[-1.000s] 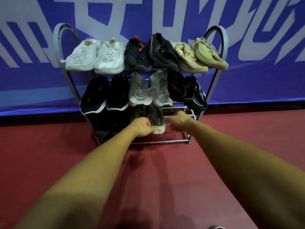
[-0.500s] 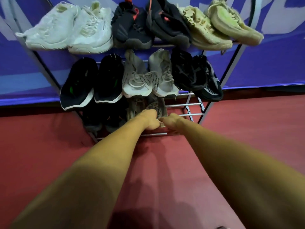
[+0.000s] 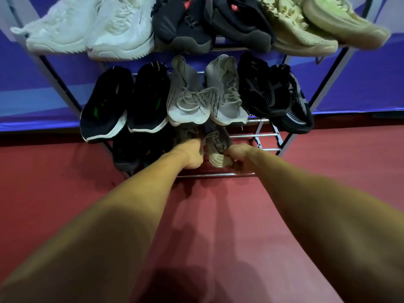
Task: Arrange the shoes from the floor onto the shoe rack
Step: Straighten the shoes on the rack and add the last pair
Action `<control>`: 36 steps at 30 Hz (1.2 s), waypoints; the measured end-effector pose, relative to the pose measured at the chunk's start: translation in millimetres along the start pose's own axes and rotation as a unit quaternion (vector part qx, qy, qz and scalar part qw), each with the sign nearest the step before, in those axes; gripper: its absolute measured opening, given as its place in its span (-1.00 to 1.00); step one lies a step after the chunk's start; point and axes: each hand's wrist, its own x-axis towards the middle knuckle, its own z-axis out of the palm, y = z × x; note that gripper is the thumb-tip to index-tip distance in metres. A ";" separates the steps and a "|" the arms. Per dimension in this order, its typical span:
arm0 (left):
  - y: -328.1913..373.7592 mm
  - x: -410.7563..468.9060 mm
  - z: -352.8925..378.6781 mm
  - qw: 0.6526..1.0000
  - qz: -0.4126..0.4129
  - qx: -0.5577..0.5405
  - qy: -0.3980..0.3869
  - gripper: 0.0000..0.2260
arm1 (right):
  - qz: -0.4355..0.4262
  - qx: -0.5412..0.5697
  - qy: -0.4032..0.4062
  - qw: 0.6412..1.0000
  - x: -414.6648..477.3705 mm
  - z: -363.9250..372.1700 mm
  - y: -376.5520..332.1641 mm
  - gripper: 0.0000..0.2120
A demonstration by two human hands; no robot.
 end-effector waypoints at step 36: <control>-34.0 -66.7 -33.3 0.952 -0.069 -0.164 -0.247 -0.86 | -0.045 -0.146 0.001 0.988 -68.8 -96.6 20.1 -0.92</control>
